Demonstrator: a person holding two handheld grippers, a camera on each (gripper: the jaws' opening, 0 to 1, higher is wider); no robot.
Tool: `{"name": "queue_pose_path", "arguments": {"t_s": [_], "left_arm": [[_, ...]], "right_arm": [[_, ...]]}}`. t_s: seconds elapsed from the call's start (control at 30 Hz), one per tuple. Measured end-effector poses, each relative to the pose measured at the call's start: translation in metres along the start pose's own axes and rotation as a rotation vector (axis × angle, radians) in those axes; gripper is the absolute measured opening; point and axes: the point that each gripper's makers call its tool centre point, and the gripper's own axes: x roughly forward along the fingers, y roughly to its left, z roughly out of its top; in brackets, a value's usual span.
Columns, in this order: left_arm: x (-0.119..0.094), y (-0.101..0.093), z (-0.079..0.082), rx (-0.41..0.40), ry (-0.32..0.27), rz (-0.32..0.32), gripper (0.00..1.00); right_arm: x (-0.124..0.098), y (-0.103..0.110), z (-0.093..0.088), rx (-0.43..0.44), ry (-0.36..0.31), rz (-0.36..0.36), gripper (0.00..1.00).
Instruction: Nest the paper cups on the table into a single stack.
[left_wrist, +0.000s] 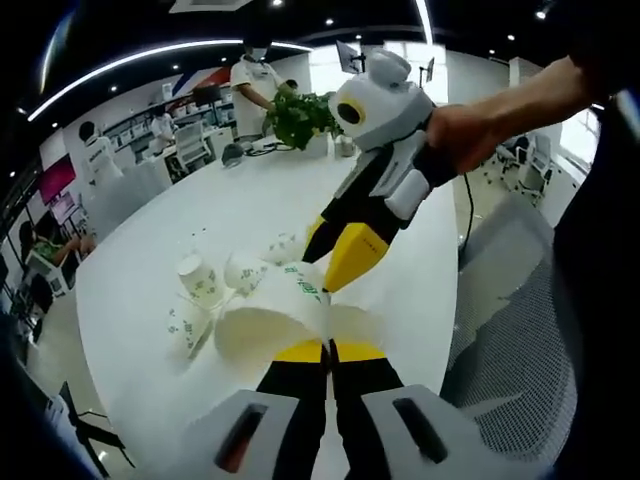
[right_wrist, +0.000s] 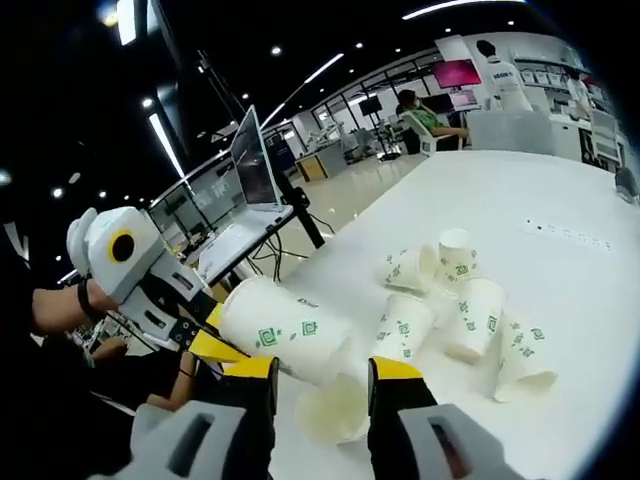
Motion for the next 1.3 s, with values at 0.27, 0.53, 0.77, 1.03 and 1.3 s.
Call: {"name": "queue_pose_path", "arguments": {"t_s": [0.27,0.53,0.77,1.03,1.3], "left_arm": [[0.007,-0.002,-0.001,0.087,0.08,-0.007,0.0],[0.012,-0.02,-0.004,0.163,0.177,-0.062,0.0],[0.019,-0.026,-0.009,0.22,0.24,-0.091,0.0],[0.021,-0.034,-0.008,0.291,0.31,-0.123,0.0],[0.022,-0.034,-0.018,0.396,0.42,-0.158,0.0]], "right_arm": [[0.001,-0.004,-0.015,-0.015,0.025,-0.016,0.35],[-0.022,-0.021,-0.025,0.005,0.008,-0.062,0.37],[-0.036,-0.031,-0.038,0.002,0.009,-0.11,0.41],[-0.048,-0.037,-0.05,0.033,-0.003,-0.124,0.41],[-0.052,-0.033,-0.052,0.044,-0.02,-0.125,0.41]]}}
